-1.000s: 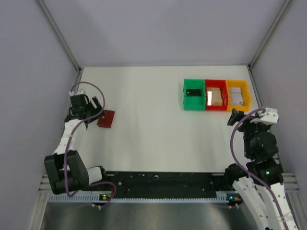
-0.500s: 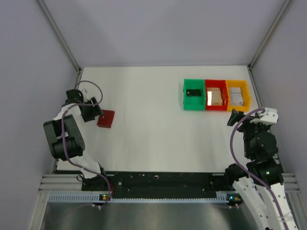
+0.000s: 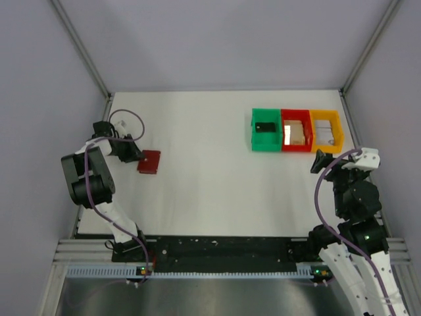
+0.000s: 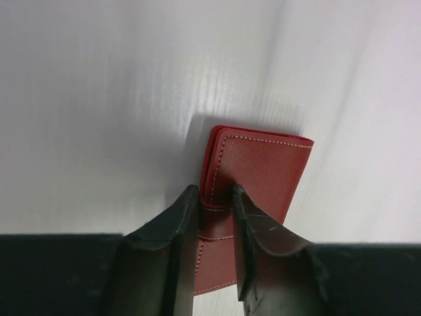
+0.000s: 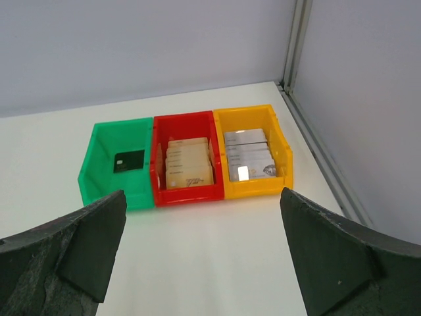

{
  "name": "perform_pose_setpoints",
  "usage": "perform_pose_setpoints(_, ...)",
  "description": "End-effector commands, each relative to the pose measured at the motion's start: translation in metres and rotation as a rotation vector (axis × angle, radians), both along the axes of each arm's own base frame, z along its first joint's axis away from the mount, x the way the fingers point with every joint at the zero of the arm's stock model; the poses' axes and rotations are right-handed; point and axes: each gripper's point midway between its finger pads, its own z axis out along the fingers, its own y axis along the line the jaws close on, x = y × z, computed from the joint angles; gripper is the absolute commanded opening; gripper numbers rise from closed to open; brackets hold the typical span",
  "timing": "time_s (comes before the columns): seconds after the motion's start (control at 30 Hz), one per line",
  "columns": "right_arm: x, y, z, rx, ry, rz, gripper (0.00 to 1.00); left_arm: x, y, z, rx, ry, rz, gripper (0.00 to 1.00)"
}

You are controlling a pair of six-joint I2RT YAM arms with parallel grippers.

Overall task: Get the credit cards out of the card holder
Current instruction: Move the card holder to the center of the board.

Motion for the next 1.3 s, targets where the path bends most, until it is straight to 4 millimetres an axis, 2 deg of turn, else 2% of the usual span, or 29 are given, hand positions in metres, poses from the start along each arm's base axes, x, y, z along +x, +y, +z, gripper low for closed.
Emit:
perform_pose_setpoints(0.0, 0.0, 0.006, 0.014, -0.001, -0.048, 0.033, 0.99, -0.006, -0.018, 0.003, -0.086, -0.005, -0.065, 0.2)
perform_pose_setpoints(0.1, 0.0, 0.007, 0.014, 0.0, -0.05, 0.041, 0.99, -0.014, -0.035, 0.008, -0.166, -0.01, -0.085, 0.01)
perform_pose_setpoints(0.23, 0.0, 0.012, 0.015, 0.003, -0.051, 0.068, 0.99, -0.028, -0.068, 0.015, -0.209, -0.011, -0.122, 0.0)
perform_pose_setpoints(0.4, 0.002, 0.027, 0.015, 0.016, -0.051, 0.149, 0.99, -0.05, -0.132, 0.029, -0.228, -0.051, -0.169, 0.0)
perform_pose_setpoints(0.63, 0.004, 0.075, 0.01, 0.052, -0.014, 0.401, 0.99, -0.079, -0.223, 0.039, -0.306, -0.129, -0.149, 0.0)
perform_pose_setpoints(0.77, 0.001, 0.114, 0.001, 0.121, 0.074, 0.599, 0.99, -0.09, -0.256, 0.039, -0.337, -0.159, -0.101, 0.0)
perform_pose_setpoints(0.9, -0.008, 0.158, -0.018, 0.264, 0.208, 0.82, 0.99, -0.104, -0.287, 0.037, -0.411, -0.138, -0.023, 0.0)
perform_pose_setpoints(1.1, -0.014, 0.197, -0.06, 0.458, 0.386, 1.007, 0.99, -0.127, -0.347, 0.043, -0.466, -0.141, -0.095, 0.0)
perform_pose_setpoints(1.13, -0.013, 0.198, -0.067, 0.502, 0.405, 0.997, 0.99, -0.13, -0.354, 0.043, -0.471, -0.14, -0.114, 0.04)
perform_pose_setpoints(1.17, -0.011, 0.199, -0.076, 0.534, 0.429, 0.982, 0.99, -0.132, -0.359, 0.044, -0.475, -0.14, -0.133, 0.12)
perform_pose_setpoints(1.2, -0.01, 0.2, -0.087, 0.562, 0.454, 0.969, 0.99, -0.132, -0.36, 0.043, -0.477, -0.137, -0.14, 0.26)
perform_pose_setpoints(1.27, -0.007, 0.202, -0.106, 0.627, 0.485, 0.953, 0.99, -0.134, -0.356, 0.04, -0.463, -0.141, -0.139, 0.47)
